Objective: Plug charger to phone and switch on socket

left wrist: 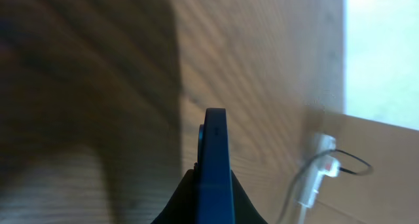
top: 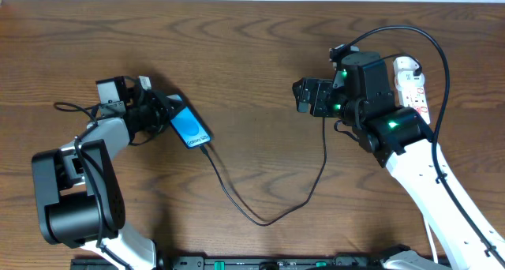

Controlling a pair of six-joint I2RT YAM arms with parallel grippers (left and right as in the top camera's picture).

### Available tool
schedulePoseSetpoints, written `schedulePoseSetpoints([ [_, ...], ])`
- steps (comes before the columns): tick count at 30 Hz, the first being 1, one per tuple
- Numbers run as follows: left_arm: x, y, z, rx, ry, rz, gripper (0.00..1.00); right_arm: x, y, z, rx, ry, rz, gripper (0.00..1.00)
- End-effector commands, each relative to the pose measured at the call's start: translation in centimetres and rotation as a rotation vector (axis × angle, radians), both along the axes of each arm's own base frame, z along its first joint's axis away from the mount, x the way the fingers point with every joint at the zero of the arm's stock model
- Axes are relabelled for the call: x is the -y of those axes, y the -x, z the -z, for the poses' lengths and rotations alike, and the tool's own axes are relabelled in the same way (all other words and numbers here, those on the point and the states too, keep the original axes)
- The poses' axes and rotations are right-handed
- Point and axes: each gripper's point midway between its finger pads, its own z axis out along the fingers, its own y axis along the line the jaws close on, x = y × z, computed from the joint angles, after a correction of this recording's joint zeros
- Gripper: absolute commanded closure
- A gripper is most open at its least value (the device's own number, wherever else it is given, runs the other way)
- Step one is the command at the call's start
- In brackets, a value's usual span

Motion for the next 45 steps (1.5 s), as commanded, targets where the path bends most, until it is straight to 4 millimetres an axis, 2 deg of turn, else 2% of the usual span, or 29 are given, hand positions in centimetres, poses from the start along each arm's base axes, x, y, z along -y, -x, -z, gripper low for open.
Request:
schedulePoseSetpoints([
  [1, -0.9, -0.5, -0.3, 0.041, -0.08, 0.01, 0.93, 0.4, -0.2, -0.4, 0.018, 0.016, 0.004, 0.09],
  [4, -0.9, -0.4, -0.1, 0.05, -0.104, 0.03, 0.93, 0.4, -0.2, -0.4, 0.018, 0.017, 0.005, 0.09],
  [10, -2.2, 0.7, 1.6, -0.036, -0.182, -0.01, 0.93, 0.5, -0.2, -0.4, 0.02, 0.02, 0.01, 0.09],
  [33, -2.4, 1.5, 2.3, -0.065, -0.217, 0.014, 0.92, 0.8, -0.3, -0.3, 0.021, 0.035, 0.024, 0.05],
  [36, -2.4, 1.7, 2.3, -0.072, -0.215, 0.014, 0.86, 0.8, -0.3, -0.3, 0.021, 0.035, 0.024, 0.04],
  [43, -2.4, 1.7, 2.4, -0.076, -0.214, 0.015, 0.83, 0.8, -0.3, -0.3, 0.021, 0.035, 0.024, 0.04],
  [45, -2.4, 1.8, 2.4, -0.077, -0.214, 0.015, 0.78, 0.8, -0.3, -0.2, 0.02, 0.035, 0.024, 0.04],
])
